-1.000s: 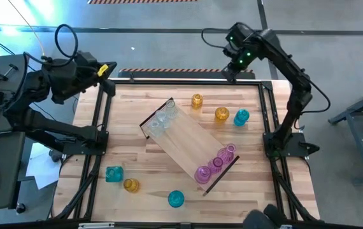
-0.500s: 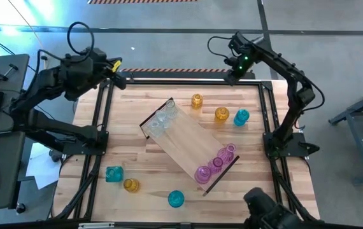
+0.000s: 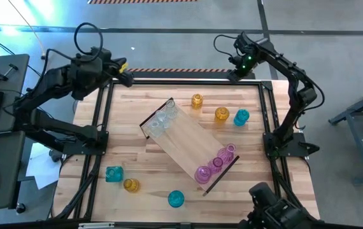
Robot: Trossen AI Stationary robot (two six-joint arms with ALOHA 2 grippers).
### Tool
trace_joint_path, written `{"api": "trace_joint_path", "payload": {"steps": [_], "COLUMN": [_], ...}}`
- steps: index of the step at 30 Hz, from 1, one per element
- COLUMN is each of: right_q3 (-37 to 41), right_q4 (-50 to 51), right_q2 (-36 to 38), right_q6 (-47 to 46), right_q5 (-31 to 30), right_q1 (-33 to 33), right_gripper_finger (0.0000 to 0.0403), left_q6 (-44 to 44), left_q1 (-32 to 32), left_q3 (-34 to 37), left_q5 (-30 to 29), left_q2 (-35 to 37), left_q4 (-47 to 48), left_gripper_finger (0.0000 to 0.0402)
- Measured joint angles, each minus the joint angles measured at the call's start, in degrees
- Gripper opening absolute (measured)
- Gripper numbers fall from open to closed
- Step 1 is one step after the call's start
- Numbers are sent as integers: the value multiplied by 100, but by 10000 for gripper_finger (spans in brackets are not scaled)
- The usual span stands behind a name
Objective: Sort vases onto shelf
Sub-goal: Put the top right yellow flower vase on the shelf
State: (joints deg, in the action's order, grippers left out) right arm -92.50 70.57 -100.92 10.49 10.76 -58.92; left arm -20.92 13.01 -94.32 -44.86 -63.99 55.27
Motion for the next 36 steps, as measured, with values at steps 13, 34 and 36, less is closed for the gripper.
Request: {"api": "trace_joint_path", "payload": {"steps": [13, 34, 36], "right_q3": [652, 655, 655], "right_q4": [527, 386, 364], "right_q2": [4, 4, 4], "right_q6": [-701, -1053, -1053], "right_q5": [-4, -136, -136], "right_q1": [29, 51, 50], "right_gripper_finger": [32, 32, 32], "left_q6": [1294, 1608, 1608], "left_q1": [136, 698, 698], "left_q3": [0, 0, 0], "left_q5": [-33, -31, -31], "left_q2": [-15, -13, -13], "left_q4": [-6, -835, -848], "left_gripper_finger": [1, 1, 1]}}
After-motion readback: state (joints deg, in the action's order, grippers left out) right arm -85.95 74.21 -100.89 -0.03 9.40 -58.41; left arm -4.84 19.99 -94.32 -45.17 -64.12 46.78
